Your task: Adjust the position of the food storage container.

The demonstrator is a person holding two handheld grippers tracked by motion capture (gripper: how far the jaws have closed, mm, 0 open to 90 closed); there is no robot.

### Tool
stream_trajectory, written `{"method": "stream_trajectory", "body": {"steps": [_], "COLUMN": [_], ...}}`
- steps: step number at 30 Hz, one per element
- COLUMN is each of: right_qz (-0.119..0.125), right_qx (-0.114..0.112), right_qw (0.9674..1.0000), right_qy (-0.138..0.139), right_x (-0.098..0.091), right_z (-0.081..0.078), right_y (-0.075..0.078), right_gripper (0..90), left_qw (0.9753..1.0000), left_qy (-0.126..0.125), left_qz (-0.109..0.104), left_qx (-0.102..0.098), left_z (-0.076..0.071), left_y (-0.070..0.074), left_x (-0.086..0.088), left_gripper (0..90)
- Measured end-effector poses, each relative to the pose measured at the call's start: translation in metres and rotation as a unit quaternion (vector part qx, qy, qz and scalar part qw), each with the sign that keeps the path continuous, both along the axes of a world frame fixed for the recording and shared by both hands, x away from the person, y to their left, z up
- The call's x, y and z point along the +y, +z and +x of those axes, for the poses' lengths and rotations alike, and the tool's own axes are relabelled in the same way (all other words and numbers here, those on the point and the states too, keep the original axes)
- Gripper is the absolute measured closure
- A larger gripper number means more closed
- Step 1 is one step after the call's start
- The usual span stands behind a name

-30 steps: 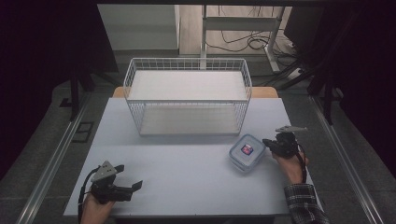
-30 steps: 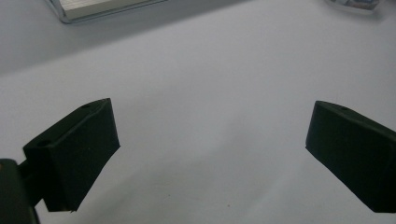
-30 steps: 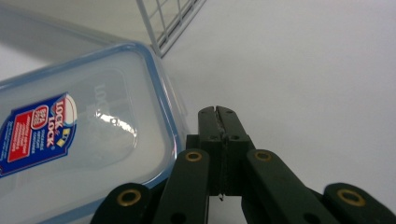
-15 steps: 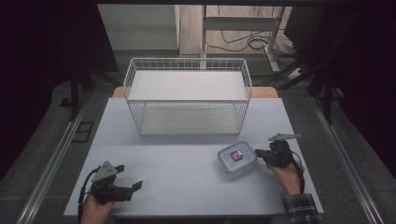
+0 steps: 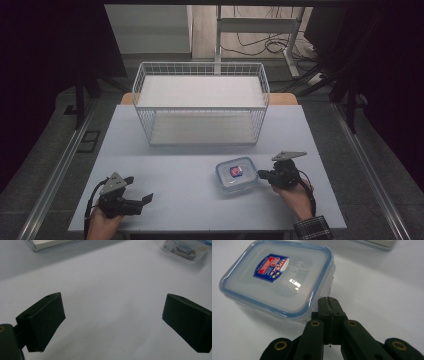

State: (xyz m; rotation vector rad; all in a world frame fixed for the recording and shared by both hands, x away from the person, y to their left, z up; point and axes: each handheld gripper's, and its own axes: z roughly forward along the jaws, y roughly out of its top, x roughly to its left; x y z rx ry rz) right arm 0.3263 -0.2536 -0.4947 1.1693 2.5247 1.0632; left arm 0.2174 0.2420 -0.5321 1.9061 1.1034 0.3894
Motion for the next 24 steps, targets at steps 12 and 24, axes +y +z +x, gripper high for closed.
{"method": "stream_trajectory", "body": {"steps": [12, 24], "right_qz": [0.016, 0.04], "right_qx": [0.003, 0.004], "right_qw": [0.9996, 0.9975], "right_qy": [0.024, 0.057], "right_x": [0.032, 0.065], "right_z": [-0.01, -0.019], "right_y": [0.0, -0.003], "right_gripper": [89.2, 89.2], "left_qw": [1.0, 0.9996], "left_qy": [0.002, -0.018], "left_qz": [-0.007, -0.022], "left_qx": [0.002, -0.001], "left_z": [0.001, 0.0], "left_y": [0.0, 0.002], "left_x": [0.0, -0.004], "left_gripper": [3.7, 4.2]}}
